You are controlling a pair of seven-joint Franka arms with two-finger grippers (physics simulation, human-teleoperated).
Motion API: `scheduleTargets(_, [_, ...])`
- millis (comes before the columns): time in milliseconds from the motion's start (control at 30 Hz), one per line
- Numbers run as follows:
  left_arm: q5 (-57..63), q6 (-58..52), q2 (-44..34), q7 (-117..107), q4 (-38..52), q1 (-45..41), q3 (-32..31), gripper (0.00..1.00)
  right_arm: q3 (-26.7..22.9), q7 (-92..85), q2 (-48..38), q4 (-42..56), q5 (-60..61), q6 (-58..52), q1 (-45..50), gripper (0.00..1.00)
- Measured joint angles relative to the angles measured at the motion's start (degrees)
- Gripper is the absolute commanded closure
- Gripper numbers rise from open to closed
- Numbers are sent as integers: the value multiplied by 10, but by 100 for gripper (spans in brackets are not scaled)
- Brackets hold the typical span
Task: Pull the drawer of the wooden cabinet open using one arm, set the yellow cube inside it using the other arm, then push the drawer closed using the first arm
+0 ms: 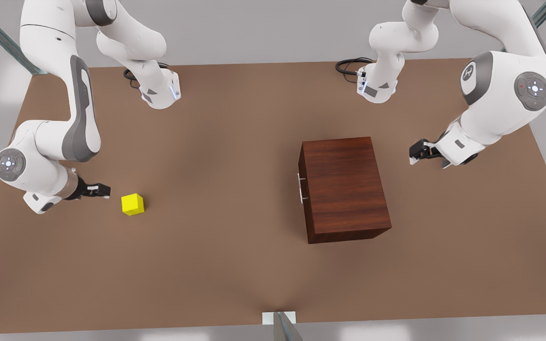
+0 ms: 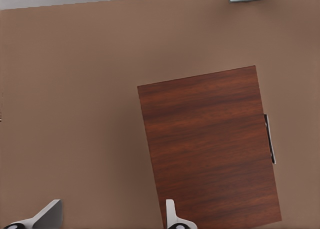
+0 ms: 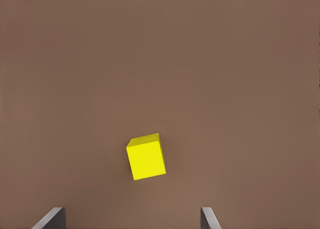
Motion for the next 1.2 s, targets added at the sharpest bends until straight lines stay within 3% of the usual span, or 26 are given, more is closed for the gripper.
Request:
scheduleTargets(233, [-1, -1, -2, -9, -3, -17, -14, 0, 0, -3, 2, 1, 0, 21, 0, 0])
scheduleTargets(400, [48, 5, 60, -76, 32, -209, -18, 0, 0, 12, 6, 5, -1, 28, 0, 0])
scheduleTargets(600, [82, 64, 150, -223, 79, -331, -18, 0, -6, 108, 1, 10, 24, 24, -8, 0])
scheduleTargets(833, [139, 139, 304, -388, 179, -356, -6, 0, -6, 303, 13, 6, 45, 69, -9, 0])
scheduleTargets(1000, [207, 144, 341, -456, 177, -375, -4, 0, -6, 427, 18, -1, 48, 99, -9, 0])
scheduleTargets(1200, [274, 108, 359, -511, 173, -385, -4, 0, -1, 536, -2, -117, 46, 155, -5, 0])
